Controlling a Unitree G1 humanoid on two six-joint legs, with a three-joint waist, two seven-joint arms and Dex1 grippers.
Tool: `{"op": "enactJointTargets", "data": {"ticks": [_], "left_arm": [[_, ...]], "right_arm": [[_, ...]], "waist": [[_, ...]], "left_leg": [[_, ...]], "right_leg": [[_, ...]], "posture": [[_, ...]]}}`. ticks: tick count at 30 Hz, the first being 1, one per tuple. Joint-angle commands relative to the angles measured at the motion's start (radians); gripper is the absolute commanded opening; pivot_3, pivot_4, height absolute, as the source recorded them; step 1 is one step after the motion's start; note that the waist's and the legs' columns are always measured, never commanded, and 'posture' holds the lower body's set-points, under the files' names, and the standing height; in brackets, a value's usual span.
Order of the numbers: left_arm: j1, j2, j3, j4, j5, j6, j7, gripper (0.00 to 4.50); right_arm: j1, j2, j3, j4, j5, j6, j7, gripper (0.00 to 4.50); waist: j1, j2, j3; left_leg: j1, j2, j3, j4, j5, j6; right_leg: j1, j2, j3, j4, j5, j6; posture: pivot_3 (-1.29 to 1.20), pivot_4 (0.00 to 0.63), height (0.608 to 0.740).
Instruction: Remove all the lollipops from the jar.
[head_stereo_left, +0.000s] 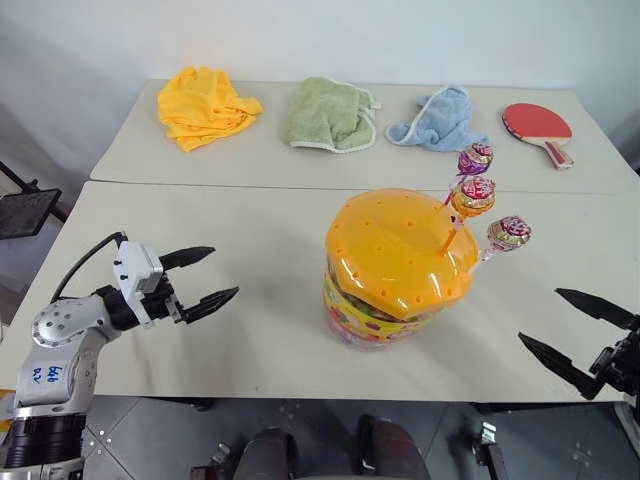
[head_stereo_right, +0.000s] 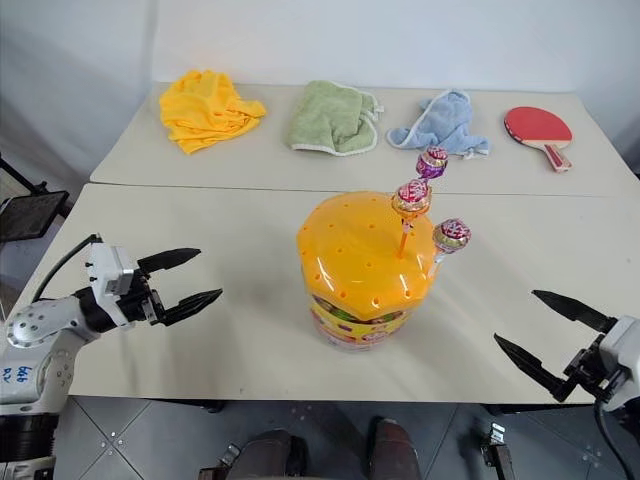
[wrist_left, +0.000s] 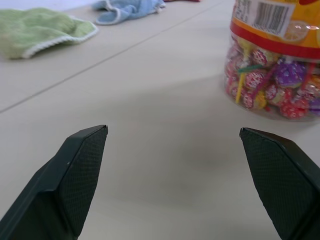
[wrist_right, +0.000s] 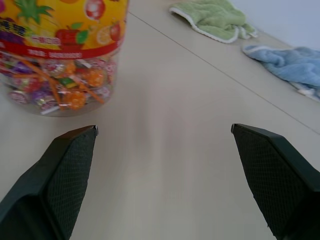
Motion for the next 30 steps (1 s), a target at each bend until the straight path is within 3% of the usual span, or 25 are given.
{"op": "enactJointTargets", "data": {"ticks": [1,6,10,13,18,24,30], "left_arm": [[-0.094,0.053,-0.007,0.022,-0.055,0.035,-0.095,4.5],[-0.261,0.111,0.067,0.027,-0.393,0.381,-0.228,4.5],[-0.366,0.059,0.13,0.01,-0.624,0.553,-0.187,4.5],[-0.396,0.017,0.115,-0.022,-0.697,0.622,-0.169,4.5],[-0.382,-0.009,0.06,-0.093,-0.752,0.707,-0.213,4.5],[-0.41,-0.045,-0.012,-0.069,-0.565,0.526,-0.283,4.5],[-0.393,-0.105,-0.017,-0.151,-0.581,0.492,-0.281,4.5]], "right_arm": [[-0.009,-0.005,-0.079,-0.109,0.198,0.077,-0.007,4.48],[0.004,0.0,-0.176,-0.312,0.474,0.213,-0.113,4.48],[0.054,0.045,-0.201,-0.438,0.565,0.229,-0.116,4.48],[0.054,0.049,-0.174,-0.55,0.627,0.243,-0.174,4.48],[-0.003,-0.001,-0.114,-0.608,0.659,0.274,-0.202,4.48],[-0.123,-0.098,-0.01,-0.559,0.607,0.363,-0.287,4.48],[-0.214,-0.109,0.052,-0.518,0.593,0.403,-0.344,4.48]], "waist": [[0.002,0.0,0.0],[0.002,0.0,0.0],[0.004,0.0,0.0],[0.003,0.0,0.0],[0.0,-0.001,0.0],[0.003,-0.002,0.0],[0.004,-0.003,0.001]], "left_leg": [[0.0,0.0,0.0,0.0,0.0,0.0],[-0.001,0.001,-0.001,0.002,0.0,0.0],[-0.001,0.0,-0.006,0.001,0.0,-0.001],[-0.001,-0.001,-0.008,0.002,0.0,-0.001],[-0.001,-0.001,-0.012,0.005,0.0,0.0],[-0.001,-0.001,-0.01,0.005,0.0,0.0],[-0.004,-0.002,-0.008,0.008,0.0,0.0]], "right_leg": [[0.0,0.0,0.0,0.0,0.0,0.0],[-0.001,0.0,0.0,0.003,0.0,0.0],[0.0,0.0,-0.003,0.005,0.0,0.0],[0.001,0.0,-0.001,0.004,0.0,0.001],[0.001,0.0,0.001,0.005,0.0,0.001],[0.001,0.001,0.002,0.004,0.0,0.0],[0.001,0.001,0.001,0.003,0.0,0.0]], "posture": [[0.0,0.15,0.74],[0.0,0.15,0.74],[0.0,0.15,0.74],[0.0,0.15,0.74],[0.0,0.15,0.74],[0.0,0.15,0.74],[0.0,0.15,0.74]]}}
